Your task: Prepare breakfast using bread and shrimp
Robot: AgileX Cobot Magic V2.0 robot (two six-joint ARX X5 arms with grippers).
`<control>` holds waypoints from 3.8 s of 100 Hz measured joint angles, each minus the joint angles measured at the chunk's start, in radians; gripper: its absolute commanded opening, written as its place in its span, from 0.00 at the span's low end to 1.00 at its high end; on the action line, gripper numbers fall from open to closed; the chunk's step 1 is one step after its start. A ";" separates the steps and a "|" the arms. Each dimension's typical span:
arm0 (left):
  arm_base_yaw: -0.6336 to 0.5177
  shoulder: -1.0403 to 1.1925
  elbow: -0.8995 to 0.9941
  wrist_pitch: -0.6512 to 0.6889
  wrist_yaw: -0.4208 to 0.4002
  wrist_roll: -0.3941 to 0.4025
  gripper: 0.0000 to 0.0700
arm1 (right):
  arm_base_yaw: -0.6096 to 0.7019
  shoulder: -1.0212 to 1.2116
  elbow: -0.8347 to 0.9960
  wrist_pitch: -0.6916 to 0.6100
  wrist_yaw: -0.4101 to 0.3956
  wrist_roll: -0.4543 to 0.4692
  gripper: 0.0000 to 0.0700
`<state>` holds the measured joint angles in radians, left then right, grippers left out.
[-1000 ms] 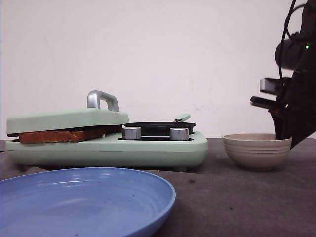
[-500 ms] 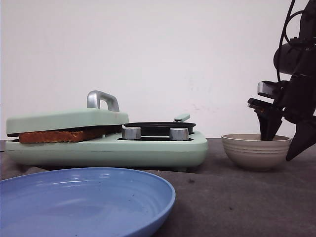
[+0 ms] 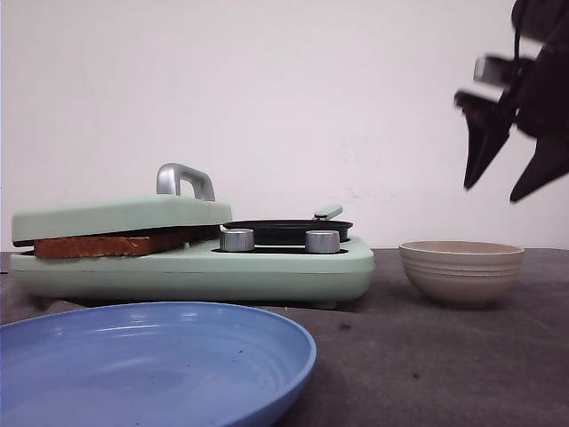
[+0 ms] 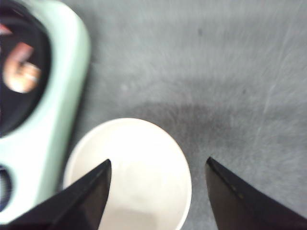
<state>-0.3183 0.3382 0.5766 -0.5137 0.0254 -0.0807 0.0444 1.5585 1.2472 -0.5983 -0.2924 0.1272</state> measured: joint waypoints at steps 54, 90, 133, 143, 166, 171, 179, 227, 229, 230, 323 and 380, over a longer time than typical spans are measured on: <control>0.000 0.000 0.000 0.000 0.000 0.000 0.56 | 0.000 -0.363 0.000 -0.085 0.001 -0.022 0.55; 0.000 0.000 0.000 0.000 0.000 -0.003 0.55 | 0.009 -0.472 0.000 -0.141 -0.020 -0.045 0.29; 0.000 0.000 0.000 0.000 0.000 -0.012 0.00 | 0.047 -0.599 -0.066 -0.151 -0.021 -0.053 0.01; 0.000 0.000 0.000 0.000 0.000 -0.012 0.00 | 0.048 -0.658 -0.140 -0.109 -0.021 -0.053 0.01; 0.000 0.000 0.000 0.010 0.015 -0.014 0.00 | 0.048 -0.829 -0.340 0.009 -0.069 -0.055 0.01; 0.000 0.000 0.000 0.029 0.026 -0.019 0.00 | 0.049 -0.863 -0.380 0.030 -0.090 -0.056 0.01; 0.000 -0.004 0.000 0.052 0.026 -0.039 0.00 | 0.057 -0.914 -0.447 0.066 -0.105 -0.061 0.01; 0.000 -0.167 -0.082 0.091 -0.033 -0.122 0.00 | 0.106 -1.194 -0.845 0.262 -0.123 0.016 0.01; 0.000 -0.178 -0.089 0.092 -0.039 -0.126 0.00 | 0.107 -1.201 -0.853 0.269 -0.123 0.023 0.01; 0.000 -0.183 -0.092 0.091 -0.042 -0.127 0.00 | 0.107 -1.204 -0.857 0.272 -0.124 0.026 0.01; 0.000 -0.229 -0.154 0.064 -0.109 -0.244 0.00 | 0.113 -1.257 -0.961 0.323 -0.074 0.136 0.01; 0.064 -0.277 -0.165 0.006 -0.251 -0.216 0.37 | 0.113 -1.257 -0.961 0.325 -0.074 0.139 0.01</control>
<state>-0.2543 0.0616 0.4114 -0.5076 -0.2253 -0.2962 0.1574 0.3016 0.2867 -0.2733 -0.3664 0.2665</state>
